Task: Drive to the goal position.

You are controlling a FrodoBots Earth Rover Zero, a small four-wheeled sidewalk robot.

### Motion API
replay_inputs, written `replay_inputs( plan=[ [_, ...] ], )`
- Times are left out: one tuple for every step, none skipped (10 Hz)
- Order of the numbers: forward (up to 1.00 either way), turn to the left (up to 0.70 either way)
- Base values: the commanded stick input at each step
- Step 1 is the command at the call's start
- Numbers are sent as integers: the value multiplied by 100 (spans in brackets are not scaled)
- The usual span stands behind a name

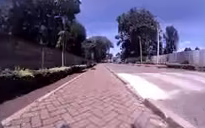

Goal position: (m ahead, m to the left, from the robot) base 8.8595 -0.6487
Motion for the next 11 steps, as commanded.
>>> replay_inputs(
  plan=[
    [70, 0],
    [70, 0],
    [70, 0],
    [70, 0],
    [70, 0],
    [70, 0],
    [70, 0],
    [70, -35],
    [70, -35],
    [70, -30],
    [70, -13]
  ],
)
